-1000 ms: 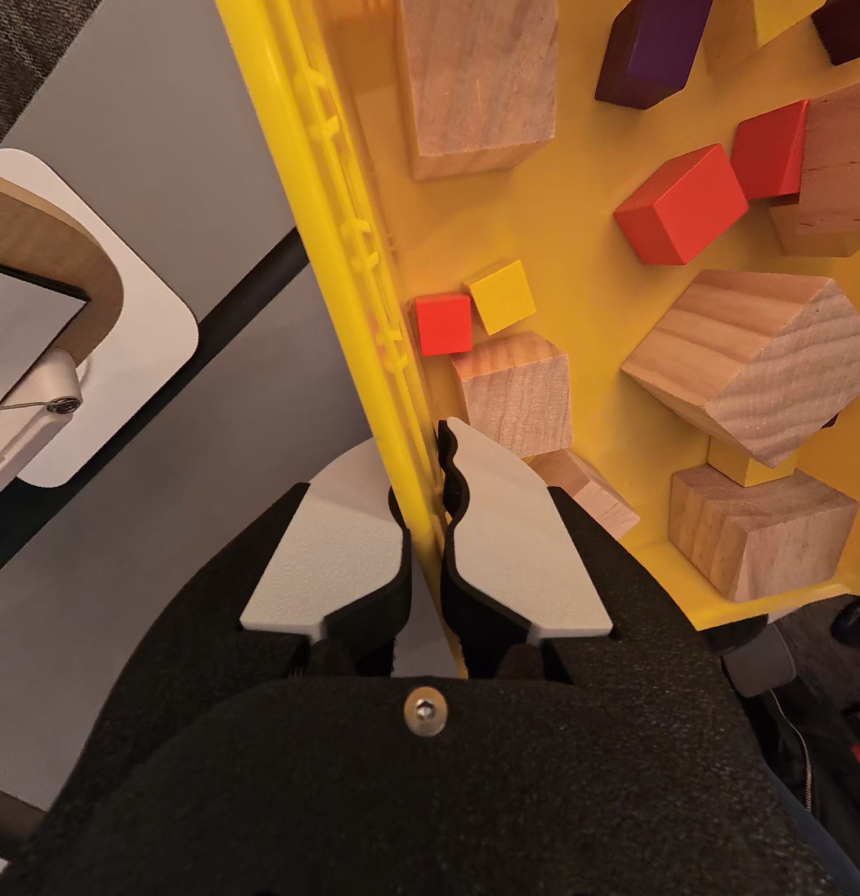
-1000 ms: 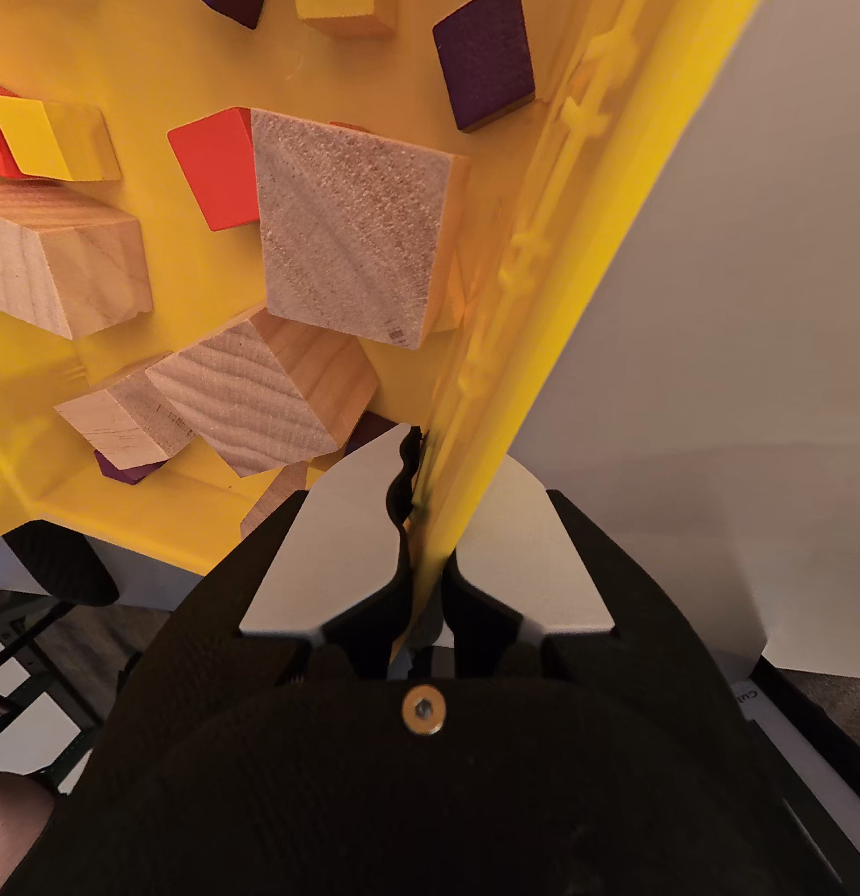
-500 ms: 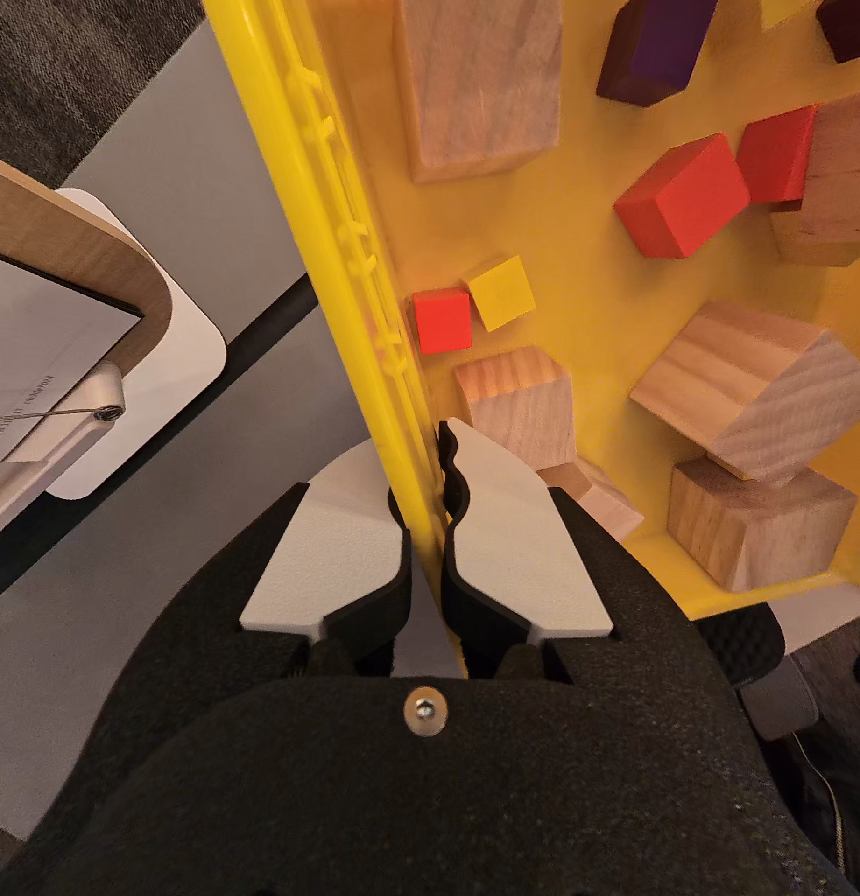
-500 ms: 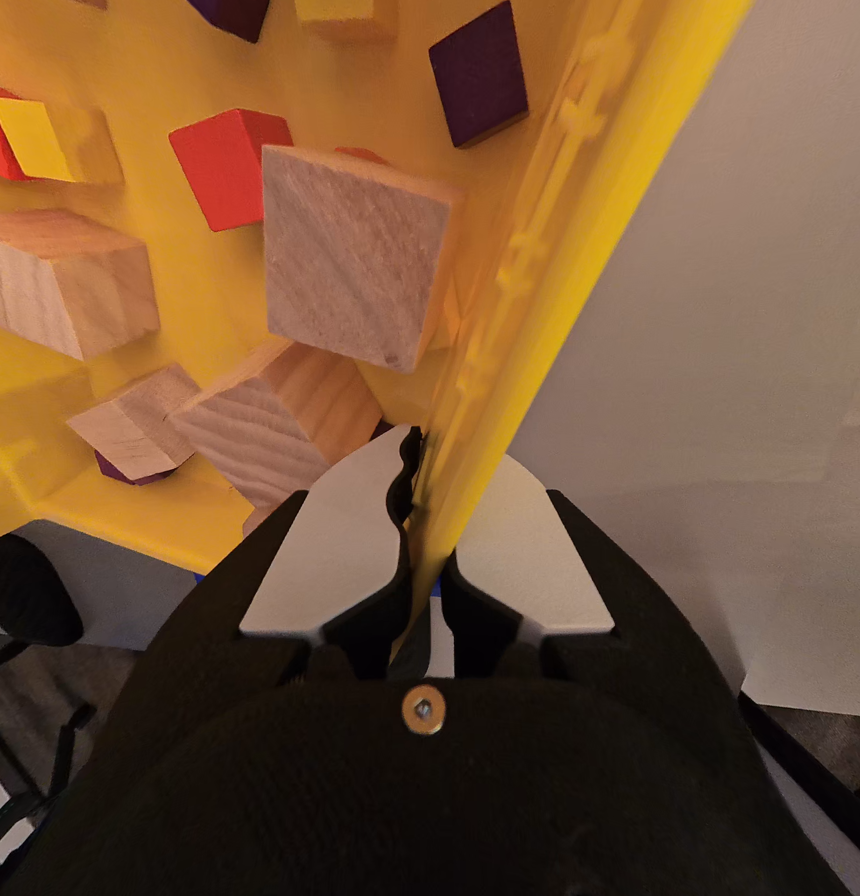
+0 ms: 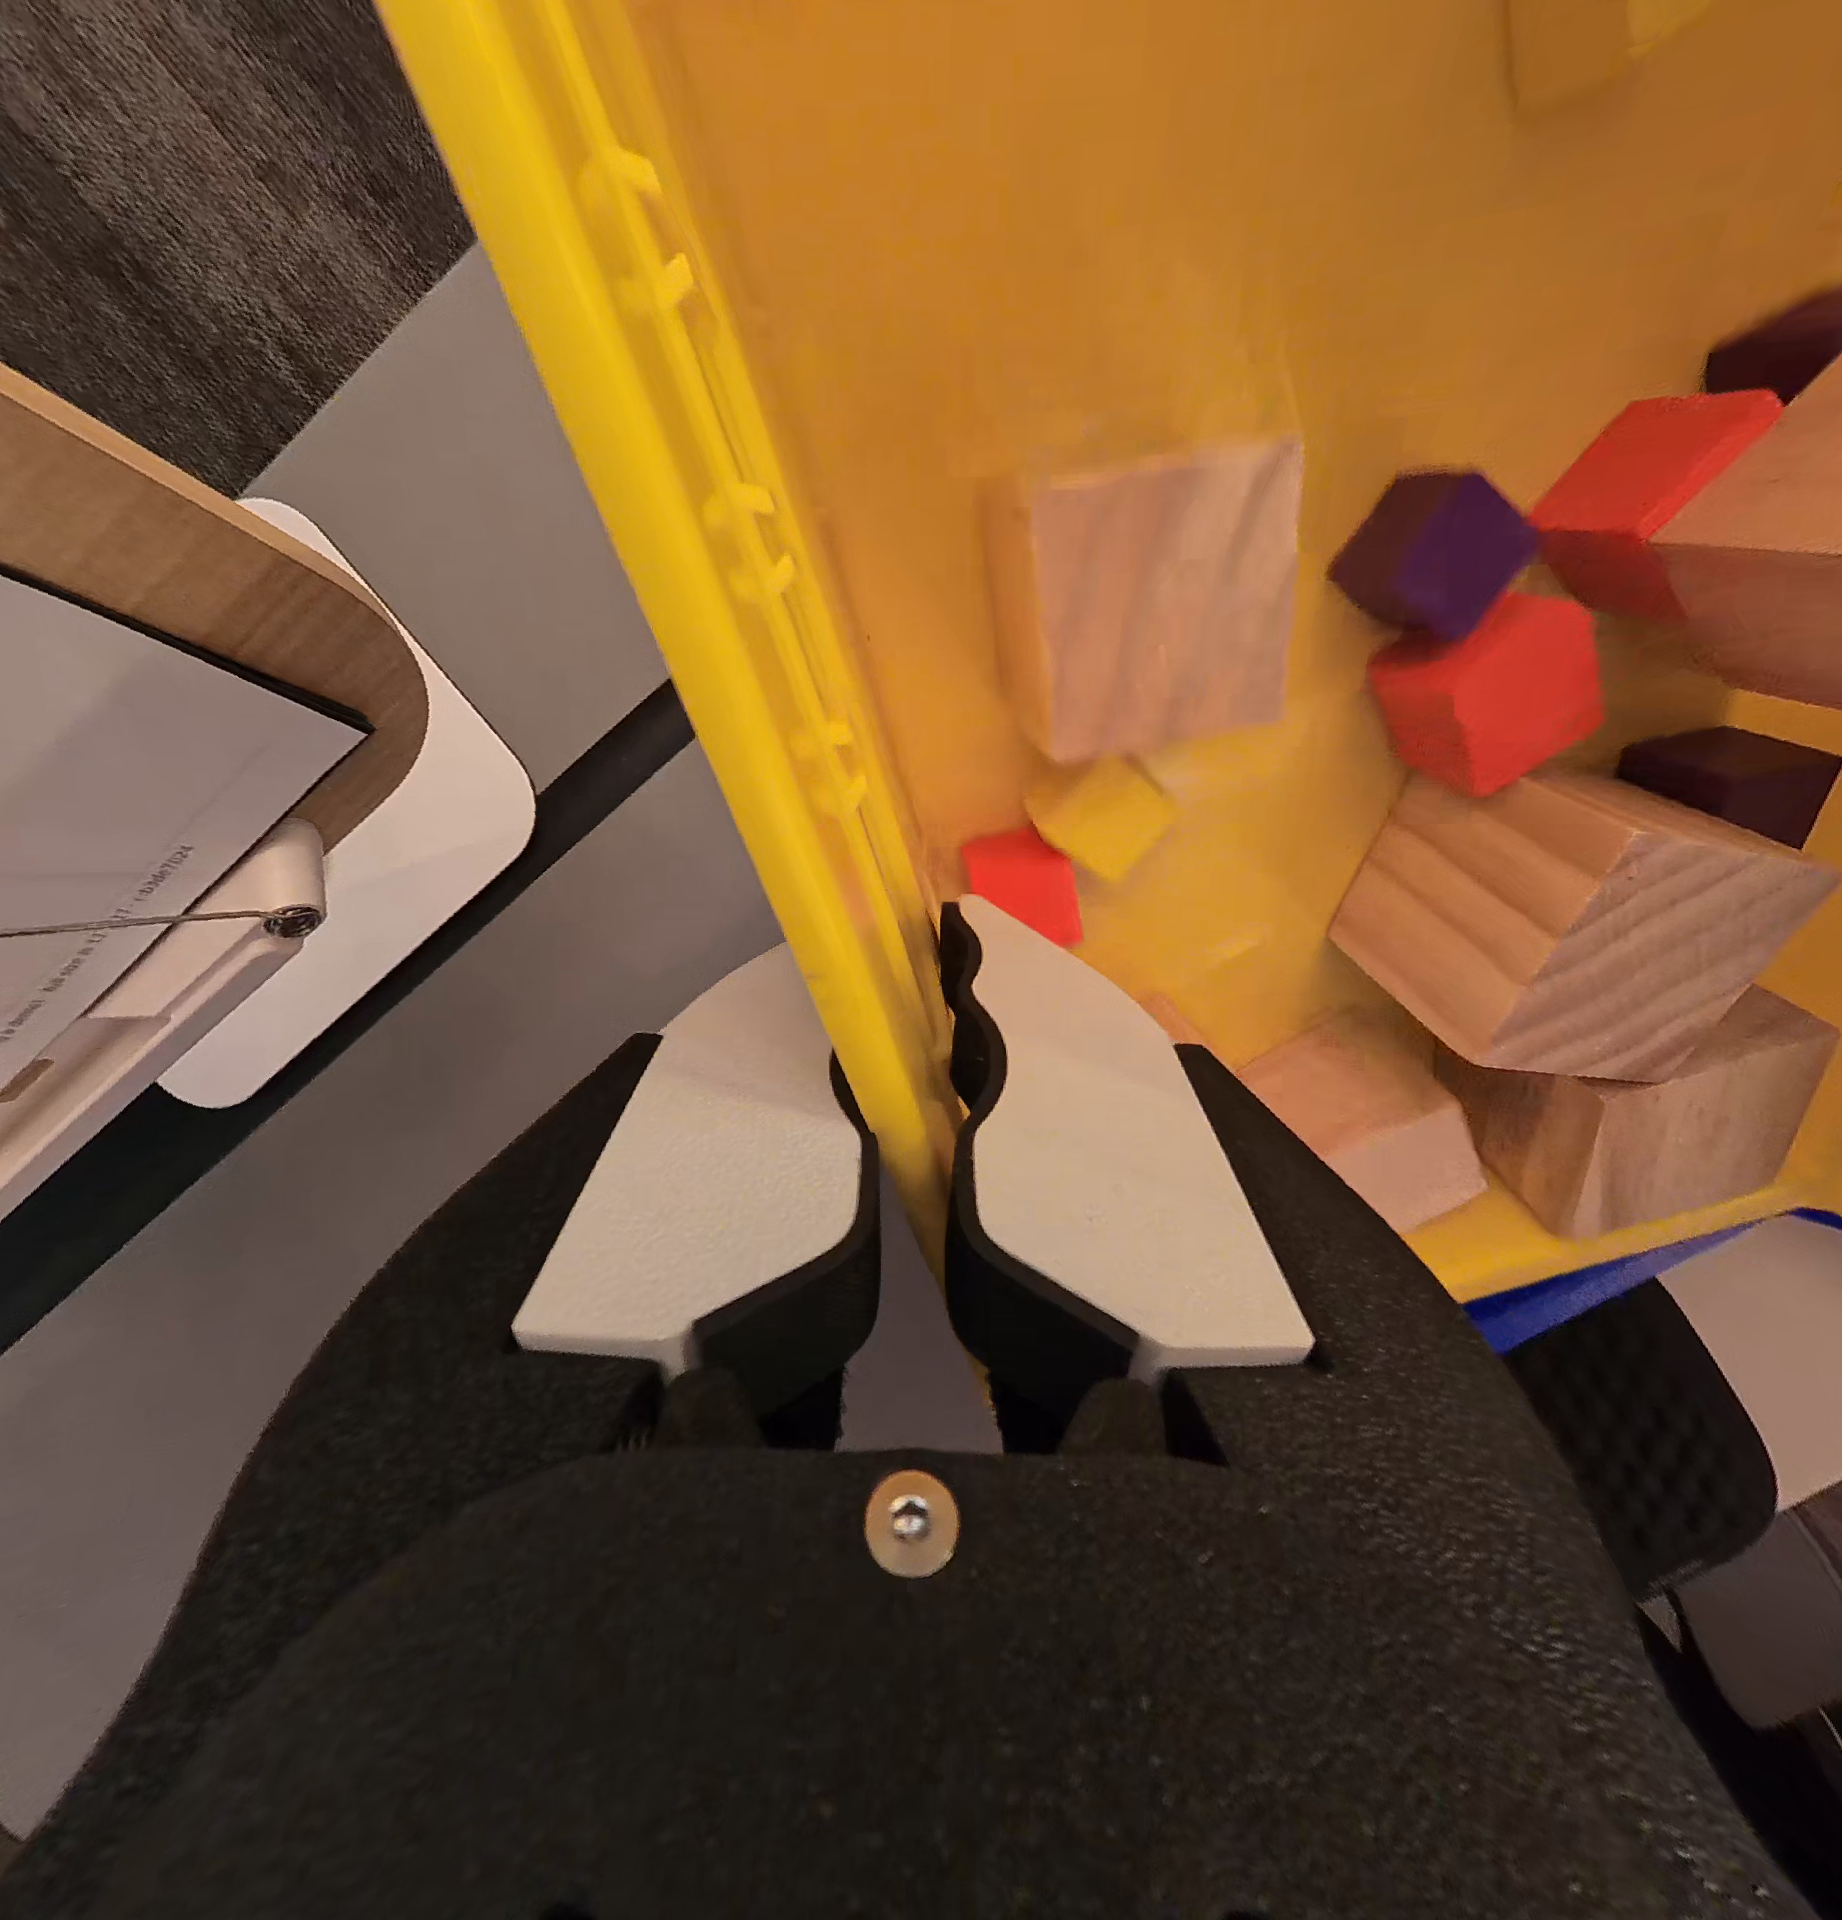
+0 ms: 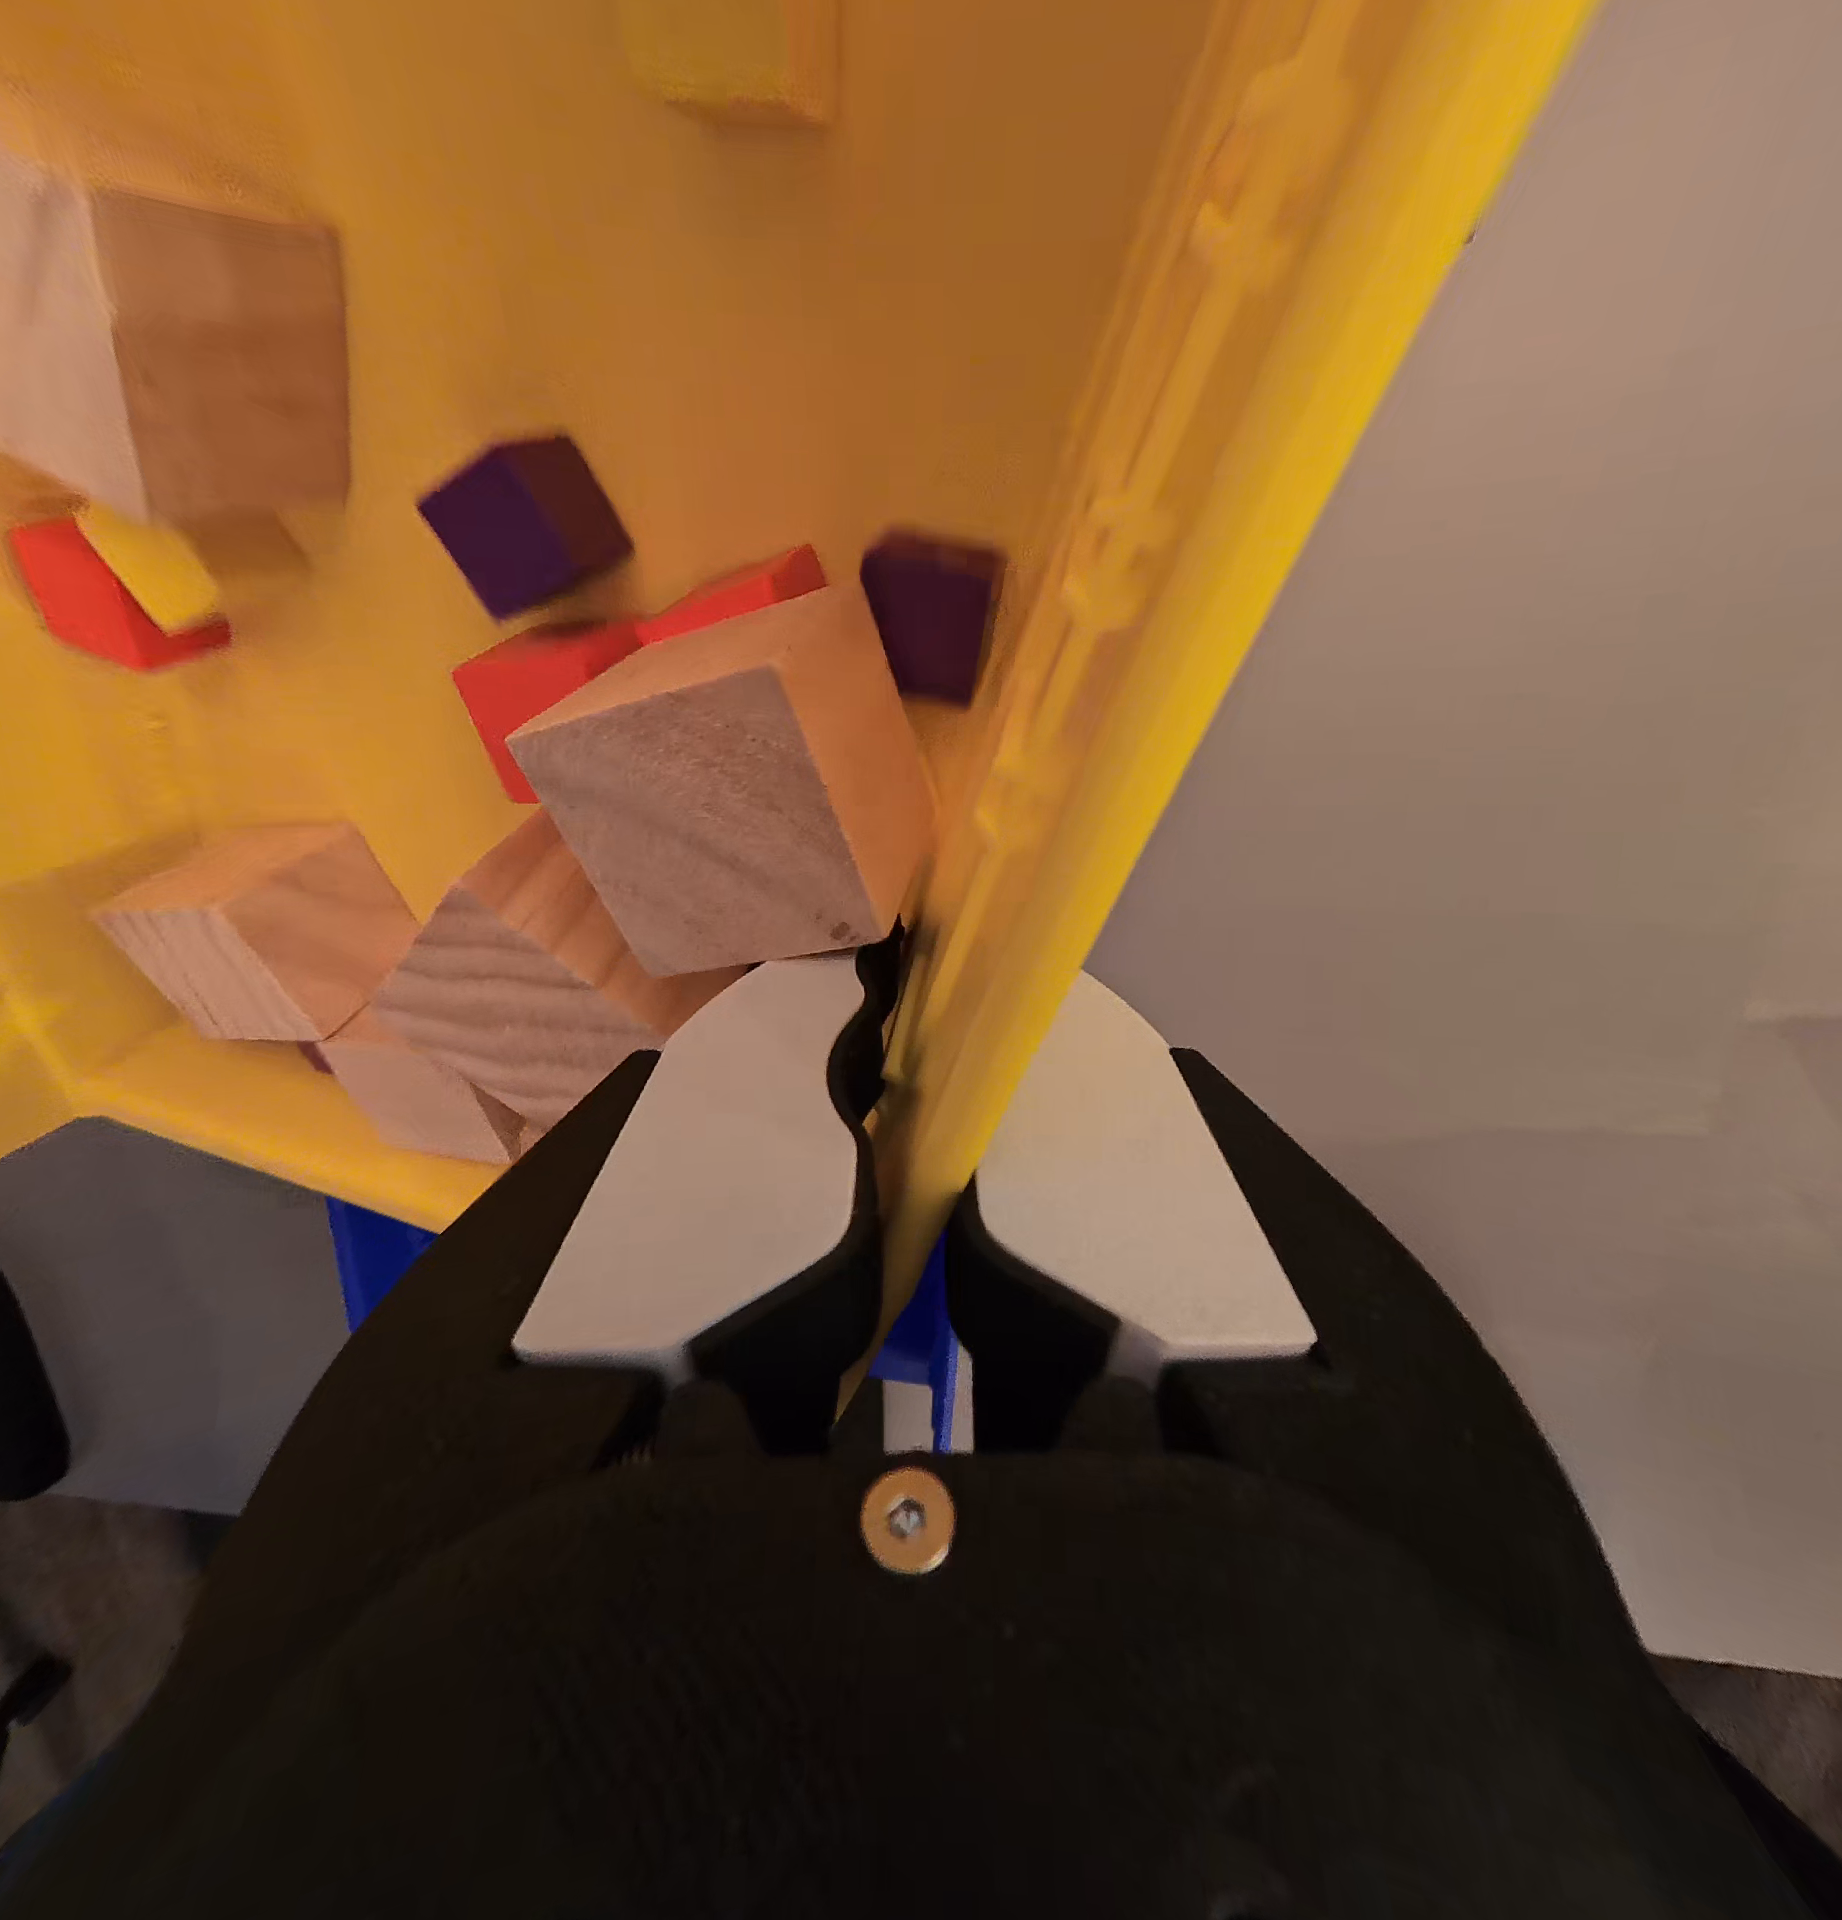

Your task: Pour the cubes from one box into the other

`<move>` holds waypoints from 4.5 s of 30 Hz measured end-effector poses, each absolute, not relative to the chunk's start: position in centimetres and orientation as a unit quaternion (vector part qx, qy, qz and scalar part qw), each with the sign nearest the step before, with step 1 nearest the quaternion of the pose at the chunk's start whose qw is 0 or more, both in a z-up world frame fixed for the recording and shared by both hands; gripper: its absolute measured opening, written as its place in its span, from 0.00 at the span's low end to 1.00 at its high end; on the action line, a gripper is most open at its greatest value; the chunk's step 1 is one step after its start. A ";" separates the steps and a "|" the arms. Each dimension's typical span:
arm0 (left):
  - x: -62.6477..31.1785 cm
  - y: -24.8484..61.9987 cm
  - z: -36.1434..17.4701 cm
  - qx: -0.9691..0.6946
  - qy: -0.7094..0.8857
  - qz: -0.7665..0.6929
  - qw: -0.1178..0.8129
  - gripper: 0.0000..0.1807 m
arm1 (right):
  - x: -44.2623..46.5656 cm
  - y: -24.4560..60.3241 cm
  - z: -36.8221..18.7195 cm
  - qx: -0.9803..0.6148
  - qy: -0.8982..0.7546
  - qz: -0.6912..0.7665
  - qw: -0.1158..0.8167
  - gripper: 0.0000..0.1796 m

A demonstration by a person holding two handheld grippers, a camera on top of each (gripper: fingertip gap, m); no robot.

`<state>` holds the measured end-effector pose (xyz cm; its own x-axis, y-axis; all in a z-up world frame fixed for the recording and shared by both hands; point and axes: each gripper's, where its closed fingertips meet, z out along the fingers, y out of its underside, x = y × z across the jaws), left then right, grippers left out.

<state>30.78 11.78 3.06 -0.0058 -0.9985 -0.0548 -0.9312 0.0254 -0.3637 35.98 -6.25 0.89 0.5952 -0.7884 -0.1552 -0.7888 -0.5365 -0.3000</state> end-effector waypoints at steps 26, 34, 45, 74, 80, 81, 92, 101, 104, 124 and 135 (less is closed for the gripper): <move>32.2 11.2 5.2 -0.653 0.694 -0.167 0.255 0.04 | 37.6 -6.7 2.9 -0.858 0.433 -0.089 0.261 0.04; 32.9 11.0 5.4 -0.641 0.690 -0.190 0.279 0.04 | 38.2 -6.8 3.2 -0.850 0.430 -0.116 0.281 0.04; 33.9 10.9 6.8 -0.611 0.682 -0.226 0.333 0.04 | 39.0 -6.9 4.6 -0.830 0.425 -0.162 0.324 0.04; 34.0 10.2 8.5 -0.578 0.623 -0.323 0.416 0.04 | 38.8 -7.6 6.6 -0.770 0.406 -0.272 0.410 0.03; 34.0 10.2 9.4 -0.572 0.621 -0.324 0.427 0.03 | 38.8 -7.7 7.3 -0.759 0.404 -0.281 0.426 0.03; 34.0 10.2 9.5 -0.571 0.619 -0.327 0.429 0.03 | 38.8 -7.7 7.5 -0.757 0.403 -0.283 0.429 0.03; 33.7 9.1 11.3 -0.554 0.582 -0.391 0.449 0.03 | 38.5 -8.7 10.0 -0.716 0.383 -0.346 0.470 0.03; 33.0 8.7 11.7 -0.549 0.550 -0.434 0.455 0.03 | 37.8 -9.2 11.8 -0.702 0.356 -0.393 0.475 0.02; 32.7 8.8 11.9 -0.548 0.539 -0.446 0.459 0.03 | 37.5 -9.2 12.4 -0.698 0.346 -0.405 0.478 0.02; 30.6 9.5 12.7 -0.527 0.491 -0.516 0.464 0.03 | 35.0 -8.3 14.8 -0.665 0.294 -0.471 0.499 0.02; 30.3 9.9 11.6 -0.545 0.470 -0.543 0.433 0.03 | 34.1 -7.6 15.7 -0.673 0.263 -0.508 0.470 0.02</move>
